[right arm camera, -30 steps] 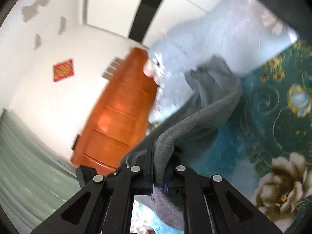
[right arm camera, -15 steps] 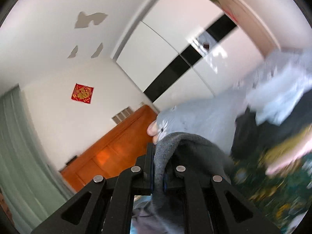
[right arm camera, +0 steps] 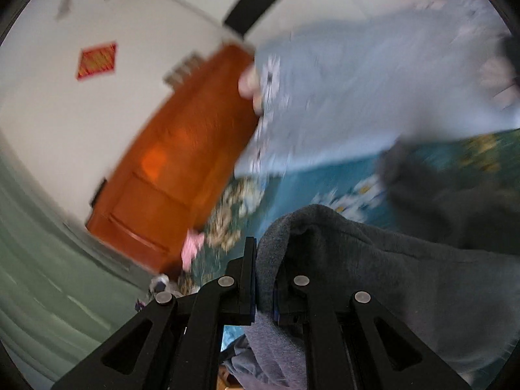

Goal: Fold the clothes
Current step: 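Lift the sweatshirt with both grippers and carry it onto the teal blanket, then open both grippers to drop the sweatshirt flat on the blanket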

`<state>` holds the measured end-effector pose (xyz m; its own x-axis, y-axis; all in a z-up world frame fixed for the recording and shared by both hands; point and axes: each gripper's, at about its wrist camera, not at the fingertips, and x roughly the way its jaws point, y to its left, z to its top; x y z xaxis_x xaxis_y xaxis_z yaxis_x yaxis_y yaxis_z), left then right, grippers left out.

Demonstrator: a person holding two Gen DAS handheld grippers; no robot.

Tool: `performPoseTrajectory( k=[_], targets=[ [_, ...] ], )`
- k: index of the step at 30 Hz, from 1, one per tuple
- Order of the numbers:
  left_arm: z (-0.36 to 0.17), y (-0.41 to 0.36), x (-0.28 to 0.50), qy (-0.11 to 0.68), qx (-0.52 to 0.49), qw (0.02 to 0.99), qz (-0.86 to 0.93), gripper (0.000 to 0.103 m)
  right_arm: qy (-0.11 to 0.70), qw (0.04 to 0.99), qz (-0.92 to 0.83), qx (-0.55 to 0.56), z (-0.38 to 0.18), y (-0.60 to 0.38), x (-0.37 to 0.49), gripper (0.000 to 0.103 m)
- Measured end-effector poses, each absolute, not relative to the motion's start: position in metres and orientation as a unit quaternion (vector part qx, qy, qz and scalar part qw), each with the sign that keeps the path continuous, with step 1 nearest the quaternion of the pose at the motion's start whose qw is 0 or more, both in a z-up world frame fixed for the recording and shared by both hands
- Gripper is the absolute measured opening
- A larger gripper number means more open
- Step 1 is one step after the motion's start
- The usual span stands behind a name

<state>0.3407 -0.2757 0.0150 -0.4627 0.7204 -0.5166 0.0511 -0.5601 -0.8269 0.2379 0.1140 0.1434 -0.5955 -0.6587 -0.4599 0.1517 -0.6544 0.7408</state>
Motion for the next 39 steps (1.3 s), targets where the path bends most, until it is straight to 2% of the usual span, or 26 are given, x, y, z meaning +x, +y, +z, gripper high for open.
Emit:
performPoseTrajectory(
  k=[6, 11, 19, 22, 24, 25, 26, 27, 28, 31, 34, 39],
  targets=[
    [-0.007, -0.349, 0.308, -0.461, -0.434, 0.164, 0.757, 0.011, -0.288, 0.297, -0.808, 0.420, 0.134, 0.000, 0.148, 0.007],
    [-0.029, -0.407, 0.269, -0.486, -0.417, 0.107, 0.761, 0.011, -0.247, 0.305, -0.797, 0.459, 0.113, -0.084, 0.074, 0.007],
    [-0.072, -0.434, 0.229, -0.499, -0.452, 0.070, 0.736, 0.012, -0.219, 0.251, -0.765, 0.552, 0.009, -0.156, -0.005, 0.009],
    [-0.072, -0.434, 0.231, -0.499, -0.454, 0.072, 0.735, 0.014, -0.217, 0.240, -0.757, 0.568, -0.004, -0.152, -0.006, 0.011],
    [-0.071, -0.443, 0.240, -0.501, -0.462, 0.071, 0.729, 0.016, -0.215, 0.251, -0.753, 0.569, 0.002, -0.144, -0.003, 0.021],
    [-0.068, -0.444, 0.242, -0.495, -0.466, 0.067, 0.730, 0.018, -0.215, 0.256, -0.751, 0.569, 0.004, -0.140, -0.001, 0.037],
    [-0.064, -0.444, 0.244, -0.488, -0.469, 0.063, 0.733, 0.019, -0.214, 0.261, -0.749, 0.570, 0.007, -0.136, 0.001, 0.048],
    [-0.060, -0.443, 0.245, -0.481, -0.472, 0.058, 0.736, 0.026, -0.212, 0.269, -0.748, 0.568, 0.012, -0.134, 0.003, 0.052],
    [-0.054, -0.441, 0.247, -0.465, -0.476, 0.048, 0.745, 0.036, -0.208, 0.276, -0.748, 0.567, 0.020, -0.129, 0.007, 0.055],
    [-0.030, -0.436, 0.257, -0.403, -0.481, 0.020, 0.778, 0.050, -0.199, 0.296, -0.754, 0.552, 0.049, -0.102, 0.027, 0.055],
    [-0.007, -0.425, 0.263, -0.348, -0.480, 0.001, 0.805, 0.054, -0.203, 0.304, -0.770, 0.522, 0.073, -0.054, 0.062, 0.063],
    [0.030, -0.398, 0.268, -0.265, -0.473, -0.022, 0.840, 0.054, -0.205, 0.243, -0.820, 0.477, 0.084, 0.050, 0.152, 0.064]
  ],
)
